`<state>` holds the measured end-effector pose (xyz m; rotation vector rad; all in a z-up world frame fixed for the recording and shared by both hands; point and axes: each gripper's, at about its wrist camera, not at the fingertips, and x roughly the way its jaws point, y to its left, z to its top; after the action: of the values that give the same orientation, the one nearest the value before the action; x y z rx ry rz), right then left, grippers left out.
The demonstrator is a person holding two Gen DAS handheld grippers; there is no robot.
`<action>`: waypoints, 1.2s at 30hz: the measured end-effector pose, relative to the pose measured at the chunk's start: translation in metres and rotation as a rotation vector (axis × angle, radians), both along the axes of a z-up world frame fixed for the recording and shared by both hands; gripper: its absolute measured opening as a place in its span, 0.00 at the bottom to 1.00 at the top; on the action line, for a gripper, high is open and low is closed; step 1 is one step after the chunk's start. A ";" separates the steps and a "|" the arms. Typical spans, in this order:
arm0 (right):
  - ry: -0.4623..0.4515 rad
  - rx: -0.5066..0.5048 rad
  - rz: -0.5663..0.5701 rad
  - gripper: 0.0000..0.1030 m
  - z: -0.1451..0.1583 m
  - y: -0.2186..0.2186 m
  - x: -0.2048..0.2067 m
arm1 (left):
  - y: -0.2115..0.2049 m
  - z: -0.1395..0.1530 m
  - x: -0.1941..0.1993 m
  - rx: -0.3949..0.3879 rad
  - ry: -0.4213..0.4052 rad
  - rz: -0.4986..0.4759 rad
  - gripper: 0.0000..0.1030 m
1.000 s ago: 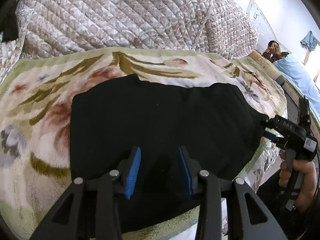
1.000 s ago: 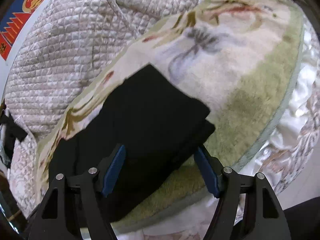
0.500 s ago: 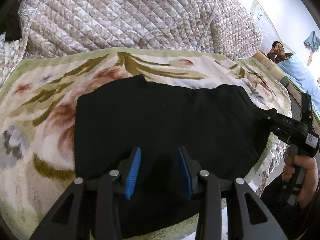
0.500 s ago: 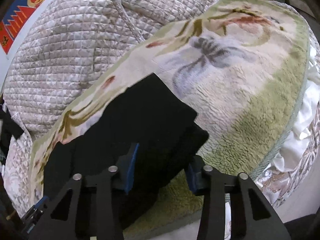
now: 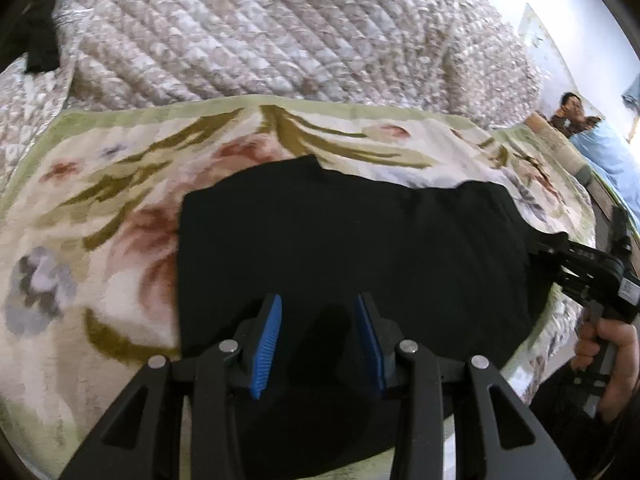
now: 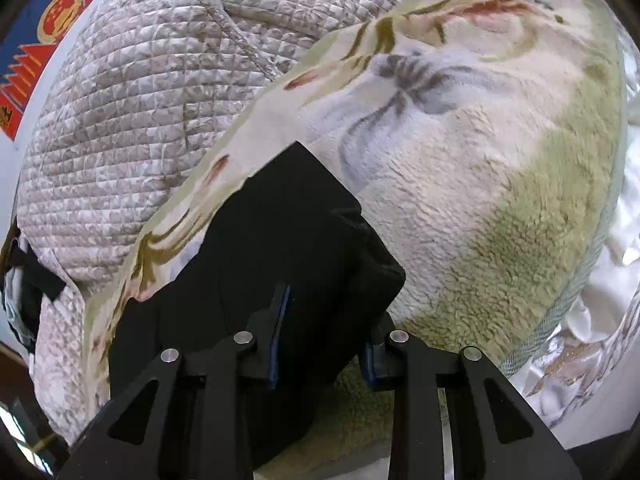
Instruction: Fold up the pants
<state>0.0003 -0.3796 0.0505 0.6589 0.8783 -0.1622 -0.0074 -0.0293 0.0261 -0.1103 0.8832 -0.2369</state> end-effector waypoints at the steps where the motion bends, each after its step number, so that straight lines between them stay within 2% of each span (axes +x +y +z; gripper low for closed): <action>1: -0.005 -0.011 0.006 0.25 0.005 0.002 0.001 | 0.005 0.001 0.001 -0.001 0.001 0.020 0.40; 9: -0.122 -0.107 0.159 0.21 0.071 0.051 0.021 | 0.048 0.012 0.002 -0.019 -0.019 0.169 0.40; 13: -0.183 -0.169 0.304 0.21 0.103 0.107 0.032 | 0.074 0.015 -0.002 -0.022 -0.013 0.269 0.40; 16: -0.212 -0.184 0.426 0.21 0.112 0.156 0.036 | 0.093 0.018 -0.008 -0.045 -0.017 0.315 0.40; 21: -0.201 -0.197 0.640 0.21 0.093 0.239 0.036 | 0.127 0.020 -0.018 -0.067 -0.016 0.405 0.40; 25: -0.109 -0.229 0.842 0.21 0.042 0.303 0.027 | 0.154 0.022 -0.028 -0.097 -0.018 0.468 0.40; 28: -0.068 -0.251 0.865 0.21 0.015 0.311 0.023 | 0.163 0.025 -0.035 -0.111 -0.030 0.481 0.40; 36: -0.118 -0.283 0.859 0.21 0.034 0.319 0.012 | 0.164 0.028 -0.041 -0.130 -0.038 0.457 0.40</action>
<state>0.0125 -0.0605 0.0845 -0.0087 0.9340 0.5124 -0.0484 0.1351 0.0536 -0.4216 0.7813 0.1305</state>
